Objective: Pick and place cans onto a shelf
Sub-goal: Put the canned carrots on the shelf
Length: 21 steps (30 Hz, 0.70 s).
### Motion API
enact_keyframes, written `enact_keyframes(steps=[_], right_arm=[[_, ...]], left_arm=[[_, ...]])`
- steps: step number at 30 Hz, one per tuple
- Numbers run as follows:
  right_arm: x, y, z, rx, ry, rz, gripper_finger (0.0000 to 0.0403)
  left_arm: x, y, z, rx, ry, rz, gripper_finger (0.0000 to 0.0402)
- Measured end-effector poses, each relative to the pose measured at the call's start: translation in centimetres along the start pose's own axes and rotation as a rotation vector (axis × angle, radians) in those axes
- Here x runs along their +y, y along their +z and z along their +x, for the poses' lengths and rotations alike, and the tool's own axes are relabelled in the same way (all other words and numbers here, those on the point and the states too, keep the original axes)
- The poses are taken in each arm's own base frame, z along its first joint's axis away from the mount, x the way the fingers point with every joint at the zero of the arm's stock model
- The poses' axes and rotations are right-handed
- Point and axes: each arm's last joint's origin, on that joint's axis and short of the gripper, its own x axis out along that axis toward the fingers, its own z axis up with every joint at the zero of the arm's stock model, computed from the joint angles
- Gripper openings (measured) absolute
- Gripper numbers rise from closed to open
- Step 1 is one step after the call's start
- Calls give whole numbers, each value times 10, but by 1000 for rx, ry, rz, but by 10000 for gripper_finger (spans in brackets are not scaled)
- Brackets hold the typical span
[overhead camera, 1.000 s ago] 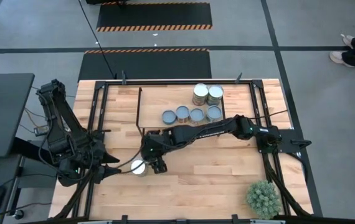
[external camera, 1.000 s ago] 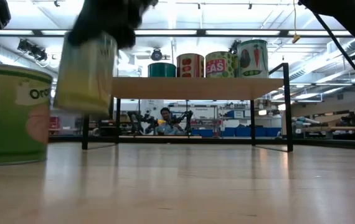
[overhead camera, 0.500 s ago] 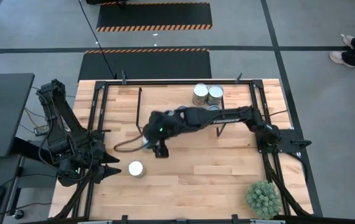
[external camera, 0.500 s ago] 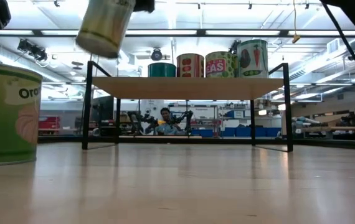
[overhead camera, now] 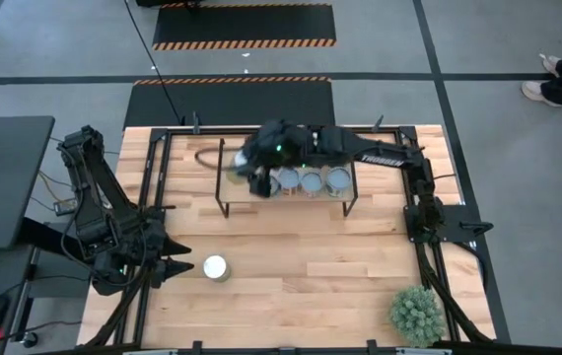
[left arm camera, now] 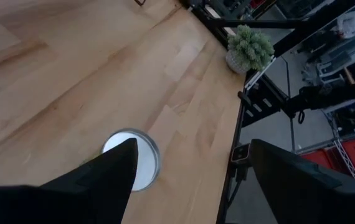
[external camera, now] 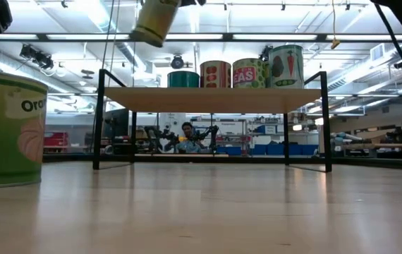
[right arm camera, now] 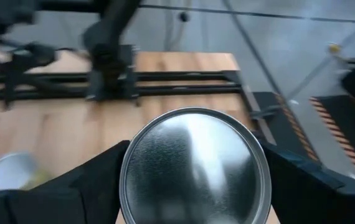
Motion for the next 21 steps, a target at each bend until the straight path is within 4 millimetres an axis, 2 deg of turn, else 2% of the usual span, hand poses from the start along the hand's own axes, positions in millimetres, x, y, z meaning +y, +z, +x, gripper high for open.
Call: enact_keyframes(steps=[5,11,16,21], right_arm=[[-31,-1,-2,10,-101,46,328],[-60,-12,-1,98,-188,66,328],[-78,-22,-1,186,-220,79,328],[-88,-29,-2,242,-224,111,328]], left_arm=[[-1,1,2,-11,2,-16,313],[0,4,5,-28,17,-19,313],[0,6,7,-38,28,-22,313],[0,6,7,-39,30,-26,313]])
